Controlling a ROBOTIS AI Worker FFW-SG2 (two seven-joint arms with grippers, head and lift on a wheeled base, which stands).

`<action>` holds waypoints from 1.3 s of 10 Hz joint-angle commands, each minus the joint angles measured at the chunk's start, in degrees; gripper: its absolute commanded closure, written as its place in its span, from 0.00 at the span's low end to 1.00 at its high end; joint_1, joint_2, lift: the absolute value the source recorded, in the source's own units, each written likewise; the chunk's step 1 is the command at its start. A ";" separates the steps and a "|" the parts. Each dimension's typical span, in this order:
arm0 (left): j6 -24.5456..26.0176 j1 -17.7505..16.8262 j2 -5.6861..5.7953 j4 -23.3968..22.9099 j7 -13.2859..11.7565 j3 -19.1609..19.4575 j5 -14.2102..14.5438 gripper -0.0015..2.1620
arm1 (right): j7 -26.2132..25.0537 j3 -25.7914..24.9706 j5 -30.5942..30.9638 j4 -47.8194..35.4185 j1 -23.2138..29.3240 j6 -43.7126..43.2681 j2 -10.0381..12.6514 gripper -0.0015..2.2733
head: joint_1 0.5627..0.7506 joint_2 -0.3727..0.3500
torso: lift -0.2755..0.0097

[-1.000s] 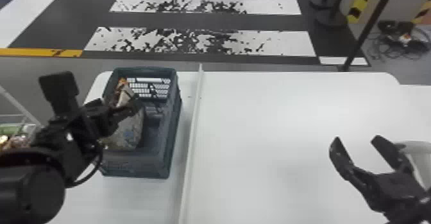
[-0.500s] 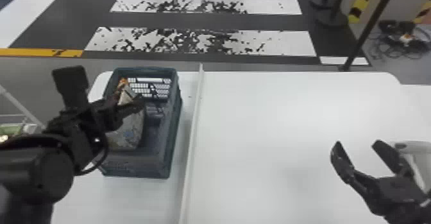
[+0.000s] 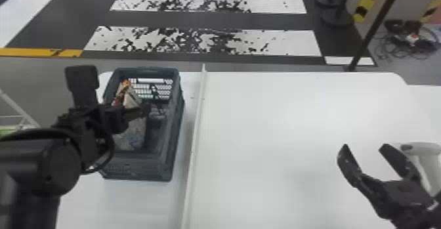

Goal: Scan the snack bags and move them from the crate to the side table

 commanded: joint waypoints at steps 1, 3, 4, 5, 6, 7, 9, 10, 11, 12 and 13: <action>3.22 -0.85 0.00 0.25 0.00 -0.21 -0.21 0.04 | 0.01 -0.11 -0.52 0.40 0.14 -0.61 0.00 0.05 | 0.70 0.54 | 0.66; 3.58 -0.77 0.09 0.34 -0.08 -0.21 -0.12 0.18 | 0.01 -0.20 -0.70 0.49 0.50 -2.02 0.00 0.05 | 0.70 0.53 | 0.66; 3.75 -0.68 0.09 0.25 -0.08 -0.30 -0.12 0.38 | 0.01 -0.37 -1.05 0.49 0.67 -2.72 0.00 0.05 | 0.70 0.53 | 0.66; 3.75 -0.33 0.26 -0.02 0.44 -0.65 -0.04 0.59 | 0.01 -0.37 -1.05 0.40 0.85 -2.90 0.00 0.05 | 0.70 0.53 | 0.66; 3.75 0.03 0.26 -0.54 1.41 -0.83 0.14 0.76 | 0.01 -0.37 -1.05 0.23 1.11 -3.42 0.09 0.05 | 0.70 0.52 | 0.66; 3.75 0.82 0.26 -1.16 1.59 -0.74 0.32 0.81 | 0.01 -0.37 -1.14 0.23 1.29 -4.30 0.09 0.05 | 0.70 0.52 | 0.66; 3.75 2.84 0.26 -5.99 2.20 -0.65 0.58 0.86 | 0.01 -0.46 -1.40 -0.12 1.81 -5.01 0.17 0.05 | 0.70 0.52 | 0.66; 3.75 3.89 0.35 -8.89 2.73 -0.56 0.58 0.86 | 0.01 -0.55 -1.40 -0.21 1.99 -5.36 0.17 0.05 | 0.70 0.52 | 0.66; 3.58 4.77 0.44 -11.71 2.99 -0.56 0.67 0.86 | 0.01 -0.64 -1.40 -0.21 2.25 -6.59 0.17 0.05 | 0.70 0.51 | 0.66; 2.70 5.74 0.44 -14.69 2.99 -0.65 0.58 0.86 | 0.01 -0.90 -1.49 -0.21 2.43 -7.29 0.35 0.05 | 0.70 0.51 | 0.66; 2.35 6.71 0.44 -16.45 2.90 -0.83 0.32 0.86 | 0.01 -0.99 -1.66 -0.21 2.61 -7.99 0.35 0.05 | 0.70 0.50 | 0.66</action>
